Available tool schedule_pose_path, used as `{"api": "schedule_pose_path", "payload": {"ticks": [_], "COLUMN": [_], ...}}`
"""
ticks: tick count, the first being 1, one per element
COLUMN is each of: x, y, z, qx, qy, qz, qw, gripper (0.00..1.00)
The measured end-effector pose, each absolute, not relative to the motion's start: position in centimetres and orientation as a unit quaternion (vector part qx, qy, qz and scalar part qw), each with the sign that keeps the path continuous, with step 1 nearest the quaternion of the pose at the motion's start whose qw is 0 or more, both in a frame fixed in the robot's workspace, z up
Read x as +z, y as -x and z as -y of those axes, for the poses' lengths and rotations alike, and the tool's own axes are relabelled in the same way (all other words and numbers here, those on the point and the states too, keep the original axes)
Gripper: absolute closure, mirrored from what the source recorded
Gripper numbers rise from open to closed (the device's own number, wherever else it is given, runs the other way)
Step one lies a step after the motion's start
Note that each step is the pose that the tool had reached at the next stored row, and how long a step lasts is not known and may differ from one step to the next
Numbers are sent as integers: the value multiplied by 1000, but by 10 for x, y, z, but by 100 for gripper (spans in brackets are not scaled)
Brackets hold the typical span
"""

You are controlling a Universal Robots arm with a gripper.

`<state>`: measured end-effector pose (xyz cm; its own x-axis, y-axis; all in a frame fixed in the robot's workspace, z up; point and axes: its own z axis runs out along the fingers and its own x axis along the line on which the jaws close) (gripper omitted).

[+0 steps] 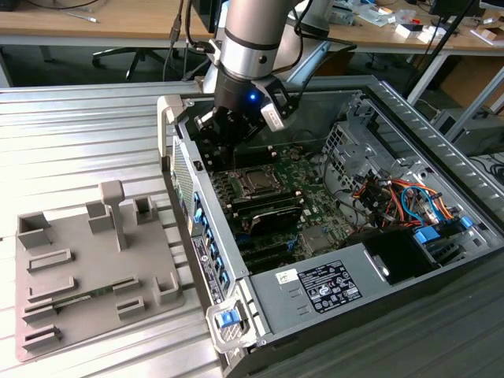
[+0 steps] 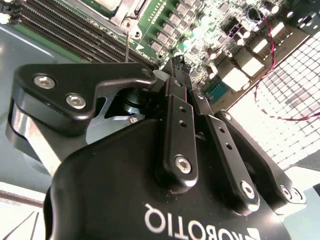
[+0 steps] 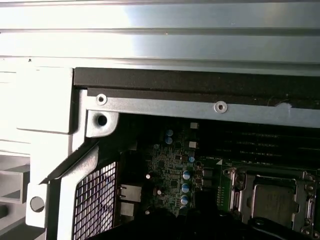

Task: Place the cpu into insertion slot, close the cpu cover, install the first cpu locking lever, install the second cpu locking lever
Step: 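Install the first cpu locking lever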

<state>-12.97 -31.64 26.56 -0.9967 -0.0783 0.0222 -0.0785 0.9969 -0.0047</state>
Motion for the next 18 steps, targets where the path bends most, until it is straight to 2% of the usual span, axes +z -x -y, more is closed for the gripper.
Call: {"api": "schedule_pose_path", "payload": {"ticks": [18], "x": [265], "y": [124], "z": [305], "qx": [3], "qy": [-39], "qz": [999], "qw": [11], "gripper": [89]}}
